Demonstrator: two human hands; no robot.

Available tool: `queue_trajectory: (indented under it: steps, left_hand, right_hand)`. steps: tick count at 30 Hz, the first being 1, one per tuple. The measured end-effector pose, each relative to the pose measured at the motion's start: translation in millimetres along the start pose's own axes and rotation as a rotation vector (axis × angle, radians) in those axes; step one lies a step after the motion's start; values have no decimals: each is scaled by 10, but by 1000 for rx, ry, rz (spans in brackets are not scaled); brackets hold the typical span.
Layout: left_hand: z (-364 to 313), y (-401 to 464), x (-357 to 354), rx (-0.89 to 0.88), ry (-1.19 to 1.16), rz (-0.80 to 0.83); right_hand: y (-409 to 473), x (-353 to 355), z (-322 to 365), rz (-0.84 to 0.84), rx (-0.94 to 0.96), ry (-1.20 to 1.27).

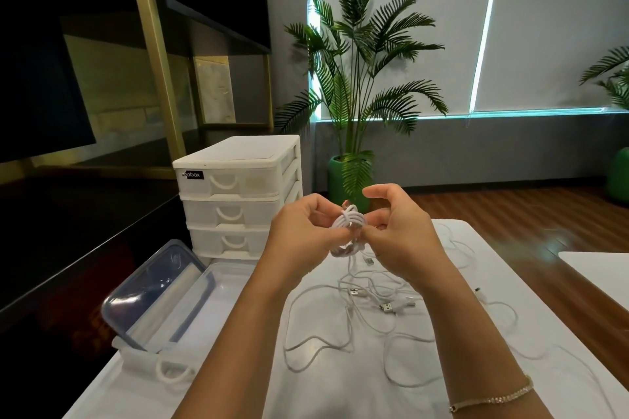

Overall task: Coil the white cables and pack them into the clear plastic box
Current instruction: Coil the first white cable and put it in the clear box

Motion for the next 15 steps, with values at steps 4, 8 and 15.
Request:
queue_trajectory:
  steps: [4, 8, 15]
  left_hand:
    - [20, 1, 1, 63, -118, 53]
    - [28, 1, 1, 81, -153, 48]
    - [46, 19, -53, 58, -157, 45]
  right_hand:
    - [6, 5, -2, 20, -18, 5]
    - [-3, 12, -4, 63, -14, -9]
    - [-17, -25, -40, 187, -54, -2]
Point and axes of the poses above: each hand's wrist, its own y-axis towards the middle knuckle, its own x-axis out of the back of the hand, z = x × y, the point moved 6 cm from there along y, towards the middle knuckle, and after that the axes turned 9 degrees about -x, right-handed, at the moved point
